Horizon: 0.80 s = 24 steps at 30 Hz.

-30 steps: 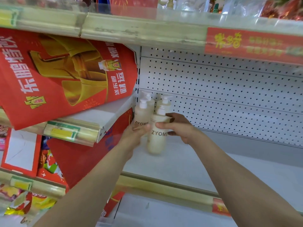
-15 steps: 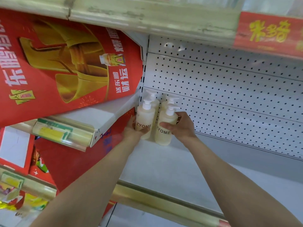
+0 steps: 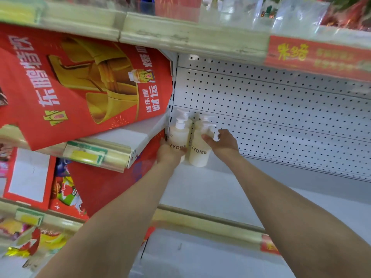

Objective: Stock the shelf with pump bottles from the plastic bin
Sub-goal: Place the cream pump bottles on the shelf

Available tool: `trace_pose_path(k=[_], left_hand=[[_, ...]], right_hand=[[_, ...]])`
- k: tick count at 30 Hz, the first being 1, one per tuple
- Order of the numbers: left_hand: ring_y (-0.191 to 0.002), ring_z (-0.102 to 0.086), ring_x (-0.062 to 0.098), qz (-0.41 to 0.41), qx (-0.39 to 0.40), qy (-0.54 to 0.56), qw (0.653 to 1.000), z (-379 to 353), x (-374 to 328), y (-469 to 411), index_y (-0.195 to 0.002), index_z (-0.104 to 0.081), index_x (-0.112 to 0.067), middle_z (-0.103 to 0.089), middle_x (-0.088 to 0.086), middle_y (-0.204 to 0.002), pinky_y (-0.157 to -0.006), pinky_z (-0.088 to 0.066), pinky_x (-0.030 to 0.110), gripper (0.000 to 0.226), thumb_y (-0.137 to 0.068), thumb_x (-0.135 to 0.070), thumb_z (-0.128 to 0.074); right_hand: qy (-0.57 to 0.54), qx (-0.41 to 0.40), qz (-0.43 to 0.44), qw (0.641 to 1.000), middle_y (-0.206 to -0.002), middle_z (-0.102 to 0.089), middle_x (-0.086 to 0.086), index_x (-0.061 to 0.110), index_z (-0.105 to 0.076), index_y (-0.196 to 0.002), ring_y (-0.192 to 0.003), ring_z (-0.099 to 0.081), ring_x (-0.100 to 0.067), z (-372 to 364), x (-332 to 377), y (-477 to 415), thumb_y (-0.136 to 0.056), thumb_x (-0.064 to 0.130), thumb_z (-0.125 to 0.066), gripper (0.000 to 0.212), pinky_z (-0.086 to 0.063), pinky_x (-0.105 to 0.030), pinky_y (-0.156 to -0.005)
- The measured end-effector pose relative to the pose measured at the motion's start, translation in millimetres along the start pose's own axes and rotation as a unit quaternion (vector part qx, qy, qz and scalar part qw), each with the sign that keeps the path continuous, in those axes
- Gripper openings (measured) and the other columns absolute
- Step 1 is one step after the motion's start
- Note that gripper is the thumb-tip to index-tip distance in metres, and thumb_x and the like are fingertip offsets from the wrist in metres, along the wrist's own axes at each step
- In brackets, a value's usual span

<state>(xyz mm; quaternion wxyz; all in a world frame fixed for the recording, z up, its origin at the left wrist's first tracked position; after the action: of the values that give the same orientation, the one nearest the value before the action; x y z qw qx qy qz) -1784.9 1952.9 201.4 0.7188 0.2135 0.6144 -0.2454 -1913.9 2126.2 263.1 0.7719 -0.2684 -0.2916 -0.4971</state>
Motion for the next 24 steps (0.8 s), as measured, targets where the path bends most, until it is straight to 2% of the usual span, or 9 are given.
trace_pose_path(k=[1, 3, 6, 8, 10, 12, 14, 17, 24], left_hand=[[-0.116, -0.061, 0.023, -0.015, 0.002, -0.017, 1.0, 2.8, -8.3, 8.1, -0.136, -0.047, -0.011, -0.064, 0.006, -0.126, -0.088, -0.046, 0.028, 0.077, -0.071, -0.02, -0.087], [-0.115, -0.059, 0.02, -0.048, 0.018, -0.057, 0.997, 8.3, -26.7, 28.2, -0.133, -0.05, -0.011, -0.062, 0.001, -0.125, -0.094, -0.047, 0.031, 0.075, -0.07, -0.025, -0.087], [-0.129, -0.051, 0.025, -0.093, 0.045, -0.108, 0.989, 18.6, -51.6, 59.0, -0.145, -0.041, -0.015, -0.056, 0.004, -0.137, -0.101, -0.043, 0.032, 0.085, -0.074, -0.031, -0.084], [-0.127, -0.052, 0.026, -0.14, 0.053, -0.129, 0.98, 30.6, -72.6, 81.0, -0.144, -0.042, -0.016, -0.057, 0.006, -0.137, -0.095, -0.041, 0.029, 0.079, -0.078, -0.026, -0.082], [-0.123, -0.054, 0.028, -0.191, 0.045, -0.144, 0.97, 49.0, -94.7, 103.7, -0.141, -0.046, -0.017, -0.058, 0.008, -0.135, -0.095, -0.044, 0.033, 0.072, -0.079, -0.026, -0.08], [-0.116, -0.057, 0.03, -0.231, 0.026, -0.162, 0.959, 71.7, -111.9, 125.1, -0.135, -0.049, -0.021, -0.06, 0.008, -0.128, -0.092, -0.05, 0.04, 0.062, -0.08, -0.035, -0.074], [-0.119, -0.056, 0.032, -0.259, 0.01, -0.208, 0.943, 93.2, -121.6, 142.2, -0.135, -0.048, -0.022, -0.06, 0.008, -0.129, -0.096, -0.047, 0.043, 0.058, -0.084, -0.043, -0.065], [-0.127, -0.049, 0.032, -0.266, -0.012, -0.254, 0.93, 125.4, -126.0, 166.1, -0.139, -0.046, -0.024, -0.057, 0.008, -0.136, -0.103, -0.039, 0.041, 0.052, -0.092, -0.043, -0.057], [-0.131, -0.047, 0.035, -0.241, -0.01, -0.264, 0.934, 183.9, -79.3, 195.2, -0.142, -0.047, -0.022, -0.053, 0.009, -0.142, -0.106, -0.041, 0.045, 0.06, -0.091, -0.053, -0.052]], right_hand=[[0.008, -0.012, 0.004, 1.0, -0.146, -0.049, -0.004, 0.015, -0.038, -0.147, -0.132, -0.05, -0.022, 8.1, 3.9, 9.1, -0.084, 0.063, -0.064, 0.084, -0.042, -0.036, -0.105], [0.029, -0.025, 0.019, 0.999, -0.145, -0.048, -0.005, 0.017, -0.041, -0.145, -0.132, -0.049, -0.023, 22.6, 14.4, 31.5, -0.087, 0.064, -0.06, 0.078, -0.042, -0.035, -0.103], [0.058, -0.043, 0.064, 0.995, -0.143, -0.049, -0.008, 0.017, -0.043, -0.145, -0.132, -0.047, -0.024, 42.7, 35.2, 69.4, -0.091, 0.058, -0.058, 0.069, -0.039, -0.031, -0.095], [0.07, -0.05, 0.091, 0.992, -0.142, -0.052, -0.01, 0.016, -0.043, -0.145, -0.13, -0.051, -0.025, 55.8, 51.2, 95.4, -0.092, 0.056, -0.059, 0.067, -0.041, -0.033, -0.097], [0.079, -0.051, 0.106, 0.99, -0.144, -0.051, -0.01, 0.018, -0.043, -0.145, -0.13, -0.051, -0.026, 68.2, 67.0, 121.7, -0.091, 0.055, -0.06, 0.067, -0.041, -0.035, -0.1], [0.101, -0.054, 0.123, 0.986, -0.146, -0.048, -0.01, 0.02, -0.043, -0.146, -0.129, -0.051, -0.027, 78.3, 82.4, 148.2, -0.091, 0.055, -0.06, 0.068, -0.043, -0.035, -0.1], [0.115, -0.052, 0.131, 0.983, -0.145, -0.047, -0.012, 0.021, -0.042, -0.147, -0.124, -0.054, -0.03, 82.2, 92.5, 172.2, -0.09, 0.056, -0.06, 0.069, -0.047, -0.039, -0.1], [0.129, -0.041, 0.138, 0.981, -0.145, -0.046, -0.013, 0.022, -0.042, -0.147, -0.129, -0.049, -0.031, 76.7, 102.0, 206.1, -0.092, 0.056, -0.057, 0.067, -0.046, -0.041, -0.102], [0.131, -0.001, 0.106, 0.986, -0.146, -0.047, -0.011, 0.02, -0.042, -0.148, -0.131, -0.048, -0.029, 33.6, 98.3, 266.7, -0.092, 0.058, -0.056, 0.069, -0.044, -0.04, -0.104]])
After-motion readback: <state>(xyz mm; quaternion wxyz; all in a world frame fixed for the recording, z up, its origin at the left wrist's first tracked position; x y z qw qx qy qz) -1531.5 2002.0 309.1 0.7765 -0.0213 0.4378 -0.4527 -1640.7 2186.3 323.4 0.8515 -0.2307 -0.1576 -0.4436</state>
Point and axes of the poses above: each hand's wrist, its own y-axis away from the middle knuckle, its own z-axis out of the back of the hand, x = y × z, the point moved 9 cm from there along -y, towards the middle knuckle
